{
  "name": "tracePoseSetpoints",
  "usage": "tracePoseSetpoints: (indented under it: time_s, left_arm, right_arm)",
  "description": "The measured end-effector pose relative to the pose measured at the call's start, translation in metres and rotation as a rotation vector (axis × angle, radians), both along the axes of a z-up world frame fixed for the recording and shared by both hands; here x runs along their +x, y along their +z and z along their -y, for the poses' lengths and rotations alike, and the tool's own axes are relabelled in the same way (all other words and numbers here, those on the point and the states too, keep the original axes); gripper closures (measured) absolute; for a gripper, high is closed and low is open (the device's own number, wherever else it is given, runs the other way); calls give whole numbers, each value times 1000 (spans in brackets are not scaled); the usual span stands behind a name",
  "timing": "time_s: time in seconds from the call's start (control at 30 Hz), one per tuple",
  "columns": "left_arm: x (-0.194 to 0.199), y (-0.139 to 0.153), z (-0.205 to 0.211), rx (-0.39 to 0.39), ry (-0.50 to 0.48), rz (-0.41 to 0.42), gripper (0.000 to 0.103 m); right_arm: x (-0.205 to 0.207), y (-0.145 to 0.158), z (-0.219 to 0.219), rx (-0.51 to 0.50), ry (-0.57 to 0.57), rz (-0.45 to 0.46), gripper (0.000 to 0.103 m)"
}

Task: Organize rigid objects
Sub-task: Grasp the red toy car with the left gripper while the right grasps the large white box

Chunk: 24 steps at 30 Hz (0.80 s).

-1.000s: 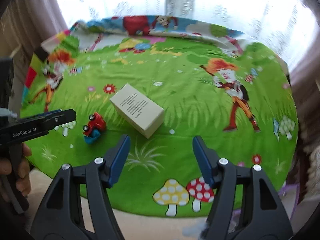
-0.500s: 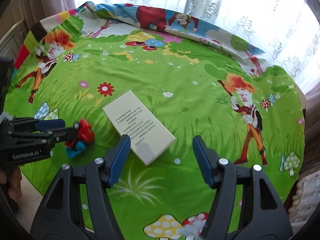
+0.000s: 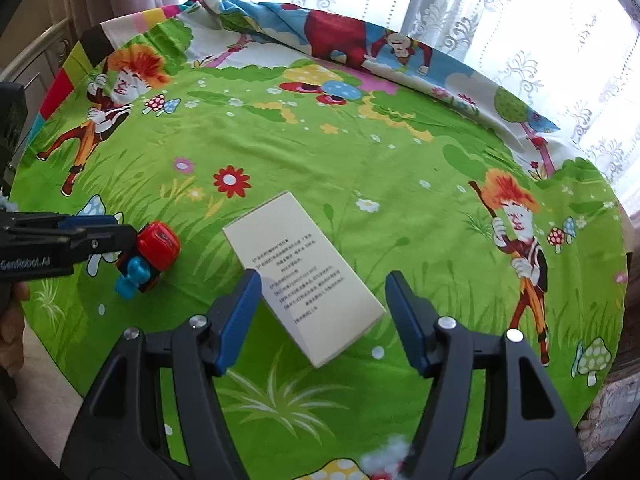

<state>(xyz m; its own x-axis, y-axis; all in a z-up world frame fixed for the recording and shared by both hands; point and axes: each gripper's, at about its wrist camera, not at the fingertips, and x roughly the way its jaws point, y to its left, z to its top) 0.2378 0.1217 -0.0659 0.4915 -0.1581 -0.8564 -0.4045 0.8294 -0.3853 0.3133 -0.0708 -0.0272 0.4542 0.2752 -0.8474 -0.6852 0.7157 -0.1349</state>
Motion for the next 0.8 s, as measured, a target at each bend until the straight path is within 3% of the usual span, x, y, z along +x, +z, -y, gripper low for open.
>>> tracePoseSetpoints:
  time_s: [0.23, 0.53, 0.7, 0.8]
  left_arm:
    - [-7, 6, 1, 61, 14, 11, 58]
    - [-2, 19, 42, 242, -140, 42, 58]
    - [2, 13, 48, 272, -169, 25, 59]
    - [0, 15, 54, 300, -189, 31, 65]
  right_arm:
    - [3, -1, -5, 14, 13, -12, 35]
    - [4, -10, -8, -1, 32, -18, 35]
    - [9, -12, -9, 9, 21, -30, 35]
    - [9, -15, -8, 3, 12, -31, 35]
